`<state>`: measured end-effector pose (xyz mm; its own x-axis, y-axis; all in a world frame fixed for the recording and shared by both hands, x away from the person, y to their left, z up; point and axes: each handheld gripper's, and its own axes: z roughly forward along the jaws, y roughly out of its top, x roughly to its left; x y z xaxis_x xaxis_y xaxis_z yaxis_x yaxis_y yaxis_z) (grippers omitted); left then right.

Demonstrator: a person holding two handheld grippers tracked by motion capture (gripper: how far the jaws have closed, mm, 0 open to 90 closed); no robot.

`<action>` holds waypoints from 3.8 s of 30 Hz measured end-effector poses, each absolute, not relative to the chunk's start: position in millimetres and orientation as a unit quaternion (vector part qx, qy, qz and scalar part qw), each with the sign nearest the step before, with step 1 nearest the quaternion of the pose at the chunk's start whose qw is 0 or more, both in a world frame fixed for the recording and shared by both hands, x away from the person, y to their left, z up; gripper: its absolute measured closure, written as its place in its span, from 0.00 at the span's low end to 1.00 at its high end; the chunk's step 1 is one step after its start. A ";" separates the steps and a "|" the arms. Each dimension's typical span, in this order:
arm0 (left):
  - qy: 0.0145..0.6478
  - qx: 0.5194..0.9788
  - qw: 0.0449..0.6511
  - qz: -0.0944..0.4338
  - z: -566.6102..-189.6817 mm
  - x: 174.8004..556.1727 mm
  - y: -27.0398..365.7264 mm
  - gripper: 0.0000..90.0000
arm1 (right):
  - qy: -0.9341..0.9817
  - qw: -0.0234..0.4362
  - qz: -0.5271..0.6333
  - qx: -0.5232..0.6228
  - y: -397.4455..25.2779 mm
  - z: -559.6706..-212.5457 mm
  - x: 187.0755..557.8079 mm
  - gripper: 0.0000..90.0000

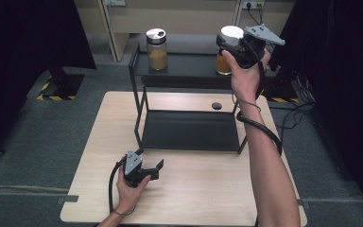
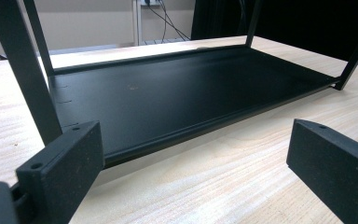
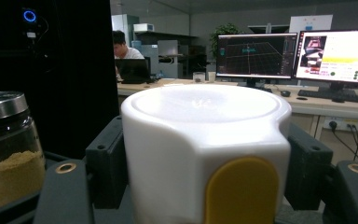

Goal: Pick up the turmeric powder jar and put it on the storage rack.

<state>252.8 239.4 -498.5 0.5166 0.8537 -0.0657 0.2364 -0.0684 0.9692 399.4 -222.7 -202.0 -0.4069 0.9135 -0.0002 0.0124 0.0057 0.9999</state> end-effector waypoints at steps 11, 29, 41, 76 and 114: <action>0.405 0.675 0.550 0.280 -498.2 252.9 239.1 0.04 | 0.597 0.377 0.593 0.387 -223.7 -203.4 400.0 0.23; 0.409 0.671 0.551 0.281 -498.8 252.2 239.5 0.04 | 0.583 0.378 0.607 0.385 -230.3 -201.8 380.9 0.03; 0.409 0.671 0.551 0.281 -498.8 252.3 239.4 0.04 | 0.584 0.386 0.609 0.374 -241.6 -210.7 357.8 0.03; 0.414 0.668 0.552 0.280 -499.0 253.1 240.1 0.04 | 0.603 0.386 0.606 0.346 -264.9 -268.5 308.2 0.03; 0.415 0.668 0.552 0.278 -498.8 253.0 240.7 0.04 | 0.618 0.382 0.597 0.341 -280.5 -333.8 269.3 0.03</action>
